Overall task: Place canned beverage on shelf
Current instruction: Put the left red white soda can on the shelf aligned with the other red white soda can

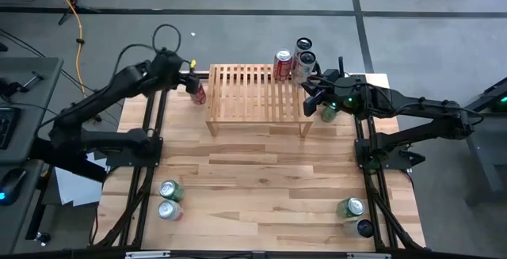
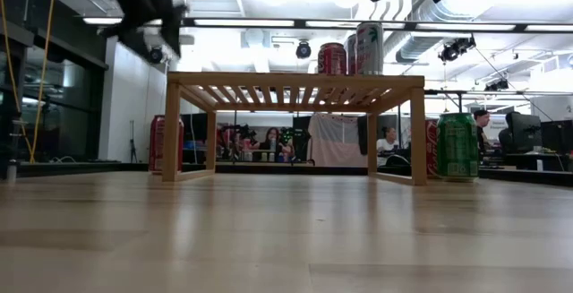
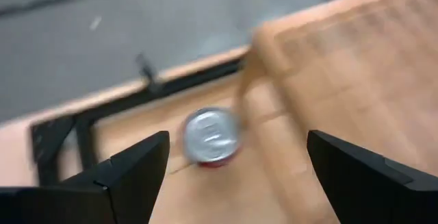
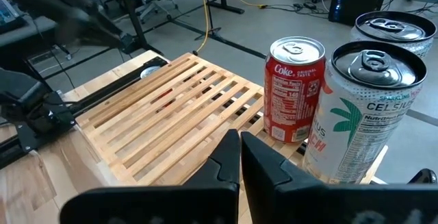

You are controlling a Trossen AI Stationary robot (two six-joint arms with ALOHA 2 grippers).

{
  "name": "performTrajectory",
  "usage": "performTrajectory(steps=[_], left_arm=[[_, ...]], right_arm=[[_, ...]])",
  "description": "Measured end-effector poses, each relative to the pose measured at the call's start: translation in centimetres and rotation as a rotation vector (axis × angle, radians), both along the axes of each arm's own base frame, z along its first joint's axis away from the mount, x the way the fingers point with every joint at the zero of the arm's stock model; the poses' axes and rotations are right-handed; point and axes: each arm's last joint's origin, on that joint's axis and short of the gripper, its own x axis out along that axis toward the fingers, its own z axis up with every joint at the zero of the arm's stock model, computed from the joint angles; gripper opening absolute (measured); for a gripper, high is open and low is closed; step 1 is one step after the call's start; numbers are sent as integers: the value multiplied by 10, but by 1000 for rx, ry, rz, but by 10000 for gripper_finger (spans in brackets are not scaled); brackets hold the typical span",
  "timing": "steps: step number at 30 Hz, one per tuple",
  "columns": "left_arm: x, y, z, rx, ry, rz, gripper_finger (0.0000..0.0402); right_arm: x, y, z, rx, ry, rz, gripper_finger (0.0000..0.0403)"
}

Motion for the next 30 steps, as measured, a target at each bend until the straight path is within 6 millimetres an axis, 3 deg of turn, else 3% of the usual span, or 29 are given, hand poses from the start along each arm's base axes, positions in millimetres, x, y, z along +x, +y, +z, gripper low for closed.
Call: performTrajectory(steps=[6,10,30], left_arm=[[5,40,-40,-164,41,35,337],[10,54,-60,-201,37,50,337],[21,73,-91,-267,89,91,337]], right_arm=[[0,0,0,-3,3,1,0],[0,0,0,-3,3,1,0],[0,0,0,-18,15,4,0]])
